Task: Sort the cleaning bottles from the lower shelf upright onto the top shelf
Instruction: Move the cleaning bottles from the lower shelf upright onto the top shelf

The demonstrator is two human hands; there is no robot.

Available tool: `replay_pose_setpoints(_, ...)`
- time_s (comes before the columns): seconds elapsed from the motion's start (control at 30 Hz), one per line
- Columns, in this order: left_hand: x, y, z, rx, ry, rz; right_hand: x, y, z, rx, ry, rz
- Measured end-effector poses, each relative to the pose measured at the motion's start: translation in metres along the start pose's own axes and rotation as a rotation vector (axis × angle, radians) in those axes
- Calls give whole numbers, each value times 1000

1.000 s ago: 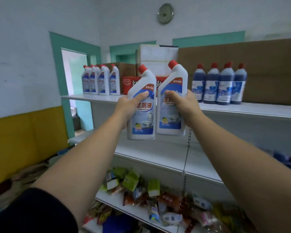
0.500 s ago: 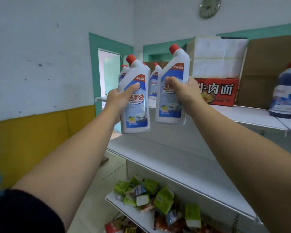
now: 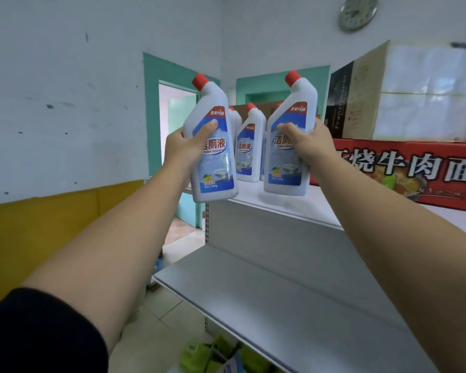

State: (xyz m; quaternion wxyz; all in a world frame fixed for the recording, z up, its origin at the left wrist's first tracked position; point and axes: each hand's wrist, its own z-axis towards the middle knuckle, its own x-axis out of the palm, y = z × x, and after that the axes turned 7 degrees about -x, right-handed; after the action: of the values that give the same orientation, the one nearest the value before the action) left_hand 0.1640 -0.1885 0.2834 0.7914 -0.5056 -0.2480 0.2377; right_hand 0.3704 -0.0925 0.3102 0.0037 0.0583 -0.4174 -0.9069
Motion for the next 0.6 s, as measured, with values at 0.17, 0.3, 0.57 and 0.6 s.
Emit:
replay_pose_setpoints(0.17, 2, 31, 77, -10, 88, 6, 29, -36, 34, 84, -39, -76)
replay_pose_setpoints(0.3, 5, 61, 136, -27, 194, -3, 48, -55, 50, 116, -87, -138)
replay_pose_setpoints(0.57, 0, 91, 222, 40, 506, -21, 79, -69, 66, 177, -211, -194)
replay_pose_setpoints(0.6, -2, 94, 230, 56, 528, -26, 82, -71, 67, 173, -242, -201)
